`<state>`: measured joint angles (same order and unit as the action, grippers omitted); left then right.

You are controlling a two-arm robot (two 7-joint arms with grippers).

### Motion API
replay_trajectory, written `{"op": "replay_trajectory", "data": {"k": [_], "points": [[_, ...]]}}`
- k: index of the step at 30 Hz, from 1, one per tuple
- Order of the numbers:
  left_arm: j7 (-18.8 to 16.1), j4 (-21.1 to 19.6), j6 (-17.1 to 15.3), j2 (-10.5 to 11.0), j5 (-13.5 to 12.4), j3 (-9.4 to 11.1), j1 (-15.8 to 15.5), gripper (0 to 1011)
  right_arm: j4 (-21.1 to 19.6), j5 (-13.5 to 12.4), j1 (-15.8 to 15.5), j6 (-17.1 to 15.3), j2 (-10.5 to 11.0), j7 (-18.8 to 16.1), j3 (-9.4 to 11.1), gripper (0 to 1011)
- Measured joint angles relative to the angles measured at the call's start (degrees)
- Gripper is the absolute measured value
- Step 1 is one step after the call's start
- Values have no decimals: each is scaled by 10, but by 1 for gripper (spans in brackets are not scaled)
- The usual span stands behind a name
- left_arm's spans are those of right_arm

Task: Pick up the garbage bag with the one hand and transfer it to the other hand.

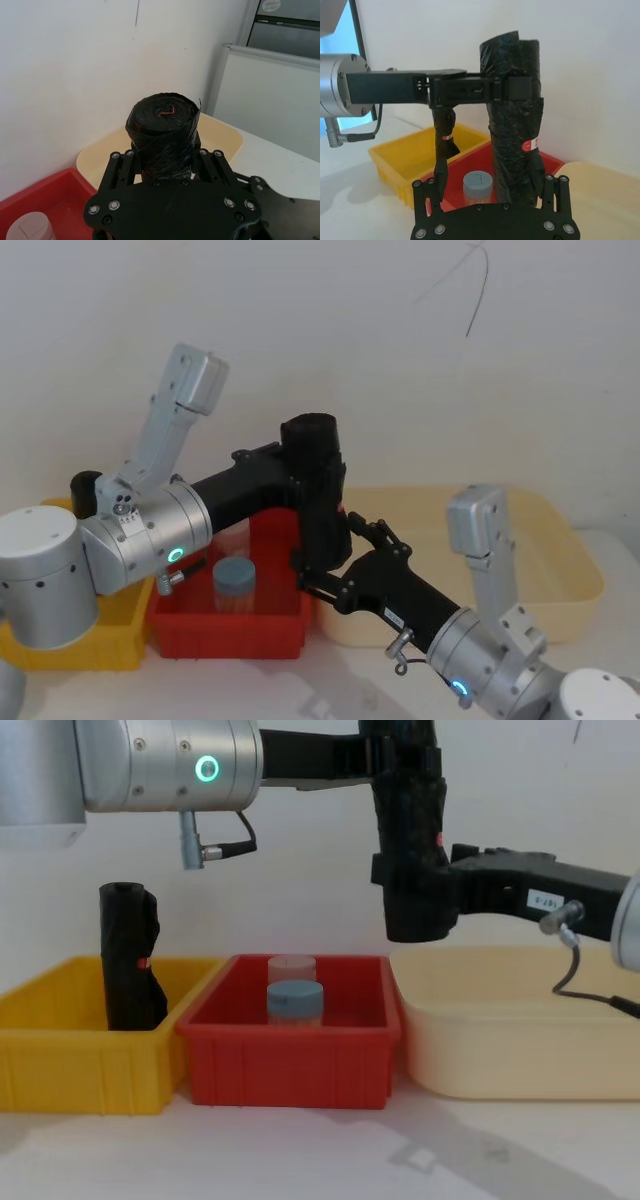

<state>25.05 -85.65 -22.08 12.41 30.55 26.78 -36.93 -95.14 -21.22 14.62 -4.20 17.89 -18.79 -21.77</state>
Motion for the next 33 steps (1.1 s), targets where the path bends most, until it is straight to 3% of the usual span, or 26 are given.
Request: {"op": "replay_trajectory", "data": {"k": [12, 33], "points": [[6, -3, -2, 5, 7, 7, -5, 496, 15, 9, 8, -20, -15, 10, -2, 1000], [13, -18, -3, 23, 17, 16, 2, 496, 54, 11, 38, -61, -47, 49, 24, 1001]]}}
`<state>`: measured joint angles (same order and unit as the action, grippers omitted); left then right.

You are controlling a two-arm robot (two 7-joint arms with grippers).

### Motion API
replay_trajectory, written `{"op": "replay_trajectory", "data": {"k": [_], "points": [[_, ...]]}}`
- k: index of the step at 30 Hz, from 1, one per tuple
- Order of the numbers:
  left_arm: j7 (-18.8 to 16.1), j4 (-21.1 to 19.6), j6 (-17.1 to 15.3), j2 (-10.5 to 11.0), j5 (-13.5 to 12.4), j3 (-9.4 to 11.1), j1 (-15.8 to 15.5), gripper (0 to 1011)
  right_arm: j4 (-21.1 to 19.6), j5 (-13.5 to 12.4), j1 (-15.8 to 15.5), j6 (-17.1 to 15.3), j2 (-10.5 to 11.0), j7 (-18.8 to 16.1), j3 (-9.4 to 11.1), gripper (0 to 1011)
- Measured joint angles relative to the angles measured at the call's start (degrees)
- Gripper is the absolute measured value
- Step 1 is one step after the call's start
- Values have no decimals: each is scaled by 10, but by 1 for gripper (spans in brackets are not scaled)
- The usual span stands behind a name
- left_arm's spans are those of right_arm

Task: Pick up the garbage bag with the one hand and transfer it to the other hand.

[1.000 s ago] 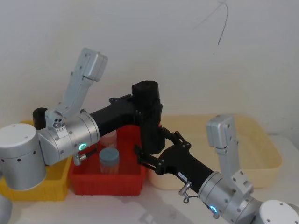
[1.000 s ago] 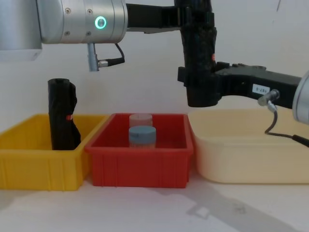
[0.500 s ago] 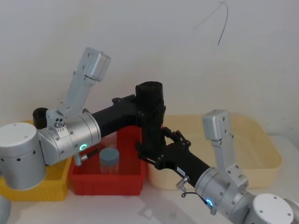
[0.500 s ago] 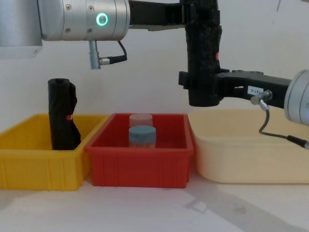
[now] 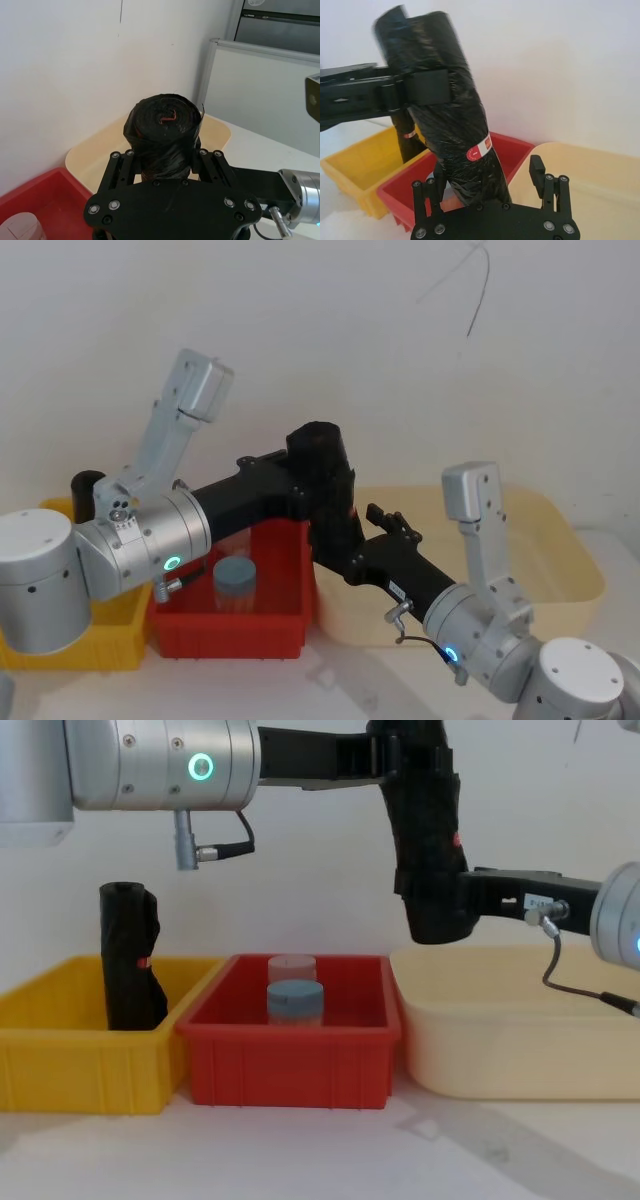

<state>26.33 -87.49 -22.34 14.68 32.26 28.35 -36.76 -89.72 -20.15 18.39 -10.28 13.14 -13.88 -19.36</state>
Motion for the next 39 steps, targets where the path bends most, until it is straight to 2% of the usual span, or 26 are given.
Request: {"op": "replay_trajectory", "data": {"k": [3, 6, 14, 17, 39], "points": [[0, -1, 0, 2, 1, 0, 1, 496, 4, 1, 2, -2, -2, 2, 2, 1001], [0, -2, 0, 3, 1, 0, 2, 496, 7, 1, 4, -3, -3, 3, 4, 952], [0, -4, 1, 6, 3, 1, 4, 496, 14, 2, 7, -5, -6, 7, 7, 757], [0, -4, 1, 6, 3, 1, 4, 497, 15, 2, 8, -6, -7, 7, 8, 717], [-1, -6, 1, 8, 4, 1, 5, 497, 19, 3, 10, -7, -9, 9, 10, 695]]}}
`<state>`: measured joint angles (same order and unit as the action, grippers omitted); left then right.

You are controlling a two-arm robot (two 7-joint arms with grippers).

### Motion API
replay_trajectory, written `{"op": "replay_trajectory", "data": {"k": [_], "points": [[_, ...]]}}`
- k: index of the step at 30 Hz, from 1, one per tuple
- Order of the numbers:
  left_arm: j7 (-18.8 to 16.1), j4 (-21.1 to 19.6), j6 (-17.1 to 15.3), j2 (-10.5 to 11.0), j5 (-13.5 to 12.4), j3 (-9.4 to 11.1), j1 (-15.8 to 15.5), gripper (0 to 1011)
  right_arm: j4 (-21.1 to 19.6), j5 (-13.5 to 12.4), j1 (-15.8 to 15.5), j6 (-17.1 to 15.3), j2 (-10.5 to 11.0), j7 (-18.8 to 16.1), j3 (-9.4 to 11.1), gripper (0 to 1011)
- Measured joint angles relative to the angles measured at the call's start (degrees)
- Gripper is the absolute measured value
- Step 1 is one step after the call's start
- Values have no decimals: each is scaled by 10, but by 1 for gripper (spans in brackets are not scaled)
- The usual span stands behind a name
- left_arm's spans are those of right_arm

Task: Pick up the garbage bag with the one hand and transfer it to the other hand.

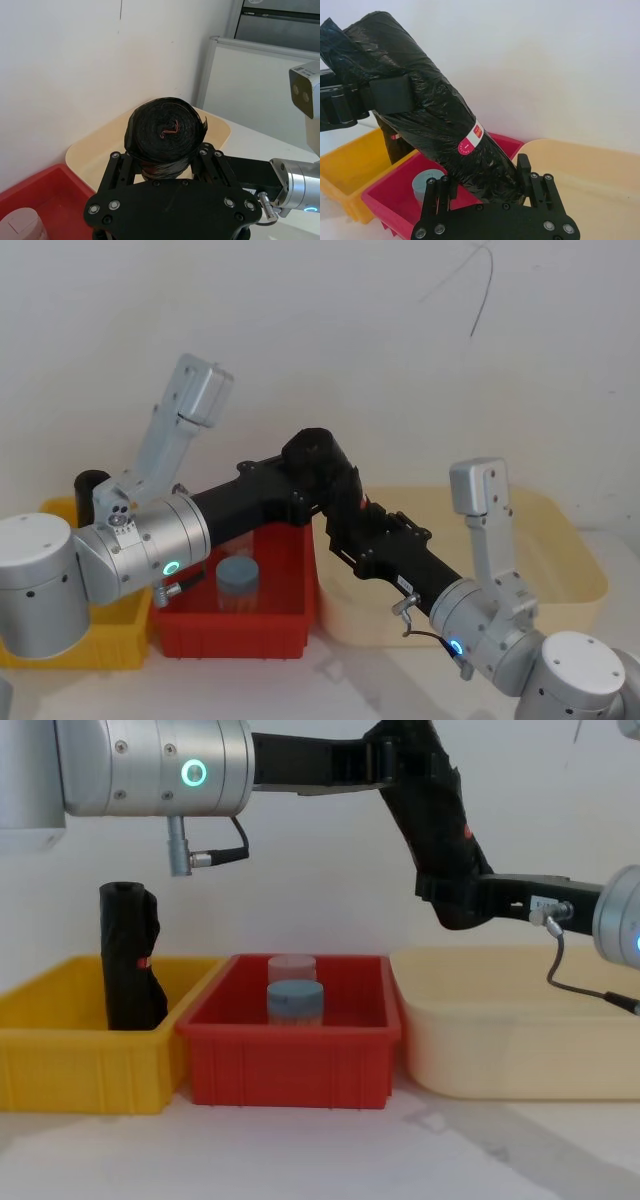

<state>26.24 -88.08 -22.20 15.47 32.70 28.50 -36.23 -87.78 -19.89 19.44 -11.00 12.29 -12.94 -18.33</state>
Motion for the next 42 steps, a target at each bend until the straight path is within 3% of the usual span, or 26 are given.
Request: {"op": "replay_trajectory", "data": {"k": [12, 25, 42], "points": [[-6, -4, -14, 1, 7, 0, -1, 497, -2, 0, -1, 1, 3, -6, 0, 693], [-35, -11, -72, 2, 20, -2, -7, 496, -22, -4, -8, 3, 25, -38, -12, 691], [-41, -5, -92, -1, 28, 8, -26, 496, -40, -11, -12, -8, 47, -63, -28, 690]]}}
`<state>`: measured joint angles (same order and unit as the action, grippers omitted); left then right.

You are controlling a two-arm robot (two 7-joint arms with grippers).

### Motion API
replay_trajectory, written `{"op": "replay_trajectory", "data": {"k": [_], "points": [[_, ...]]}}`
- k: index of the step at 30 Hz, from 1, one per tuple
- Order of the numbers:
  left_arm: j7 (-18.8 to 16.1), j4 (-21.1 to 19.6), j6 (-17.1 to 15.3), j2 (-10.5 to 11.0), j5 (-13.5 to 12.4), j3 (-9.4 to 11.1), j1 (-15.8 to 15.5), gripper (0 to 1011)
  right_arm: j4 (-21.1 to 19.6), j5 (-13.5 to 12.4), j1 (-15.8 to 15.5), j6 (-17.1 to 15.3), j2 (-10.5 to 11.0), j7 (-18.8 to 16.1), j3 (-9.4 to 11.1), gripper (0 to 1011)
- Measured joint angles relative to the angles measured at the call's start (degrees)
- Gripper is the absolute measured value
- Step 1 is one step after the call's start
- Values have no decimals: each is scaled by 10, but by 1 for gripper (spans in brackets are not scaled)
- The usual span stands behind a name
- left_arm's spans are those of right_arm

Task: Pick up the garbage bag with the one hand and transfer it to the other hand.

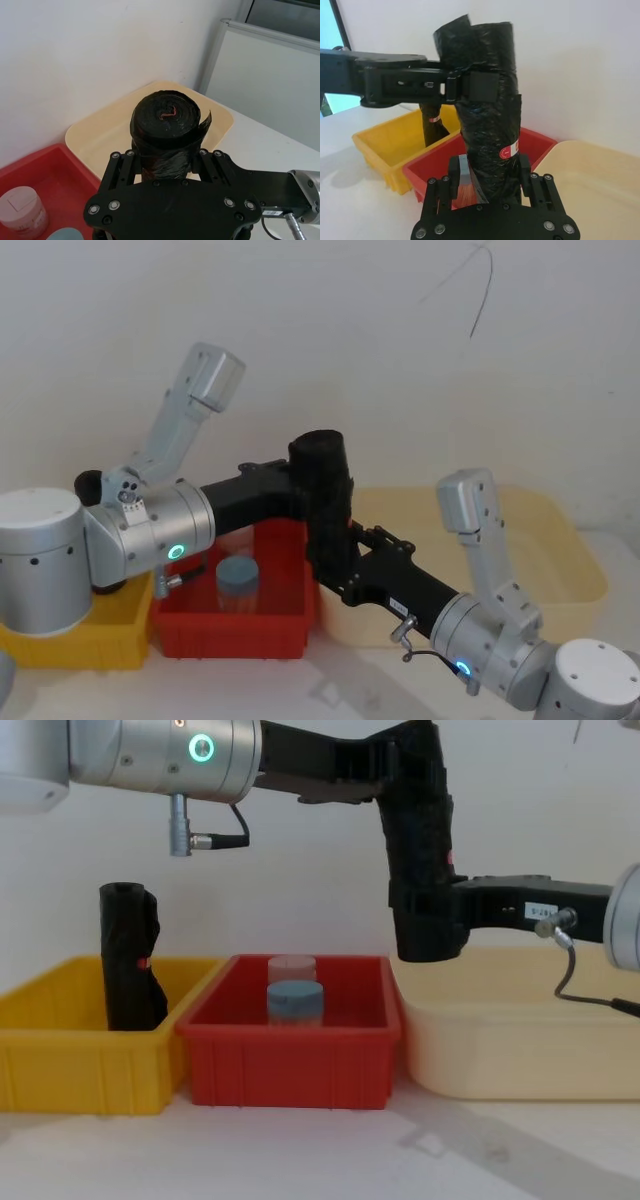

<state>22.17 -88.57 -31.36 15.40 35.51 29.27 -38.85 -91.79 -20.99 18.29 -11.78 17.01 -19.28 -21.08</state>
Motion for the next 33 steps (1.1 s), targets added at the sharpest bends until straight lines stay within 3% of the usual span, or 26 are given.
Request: {"op": "replay_trajectory", "data": {"k": [14, 27, 33], "points": [[7, 7, -6, -2, 7, 10, -17, 496, -4, -1, -1, -3, 5, -6, -4, 691], [11, 9, -8, -3, 10, 14, -23, 496, -5, -2, -1, -4, 7, -7, -5, 1001], [11, 9, -8, -3, 10, 15, -24, 496, -6, -2, -1, -5, 7, -8, -5, 1000]]}}
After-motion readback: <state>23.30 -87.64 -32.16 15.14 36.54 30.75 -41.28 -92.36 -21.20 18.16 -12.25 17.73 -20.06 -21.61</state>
